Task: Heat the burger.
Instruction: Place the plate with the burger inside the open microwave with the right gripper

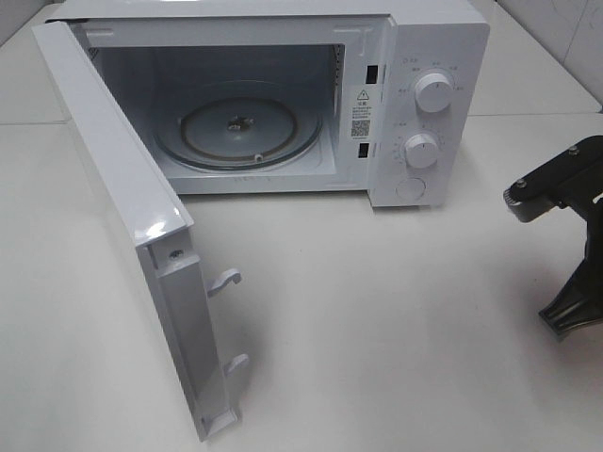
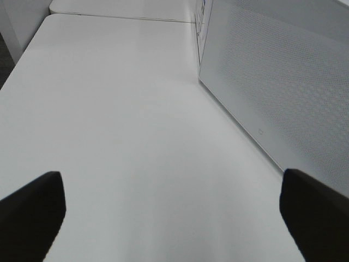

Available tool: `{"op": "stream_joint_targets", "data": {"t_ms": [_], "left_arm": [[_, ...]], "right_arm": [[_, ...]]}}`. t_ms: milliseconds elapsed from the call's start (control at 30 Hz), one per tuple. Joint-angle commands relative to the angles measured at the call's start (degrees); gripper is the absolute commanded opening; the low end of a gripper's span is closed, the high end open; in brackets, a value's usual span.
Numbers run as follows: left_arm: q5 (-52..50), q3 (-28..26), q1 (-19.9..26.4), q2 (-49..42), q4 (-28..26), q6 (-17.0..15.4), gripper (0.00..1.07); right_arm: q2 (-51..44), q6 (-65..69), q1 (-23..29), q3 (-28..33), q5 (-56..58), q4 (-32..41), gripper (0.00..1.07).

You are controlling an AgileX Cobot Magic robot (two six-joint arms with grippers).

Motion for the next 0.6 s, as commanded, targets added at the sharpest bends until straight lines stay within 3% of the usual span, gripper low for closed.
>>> {"op": "stream_joint_targets", "data": {"t_ms": [33, 600], "left_arm": [[-0.92, 0.11, -0.4, -0.74, 0.11, 0.0, 1.0], [-0.92, 0.11, -0.4, -0.74, 0.11, 0.0, 1.0]], "right_arm": [[-1.55, 0.17, 0.74, 0.63, 2.29, -3.09, 0.0], [-4.01, 0.17, 11.23, 3.32, 3.84, -2.46, 0.0]]}}
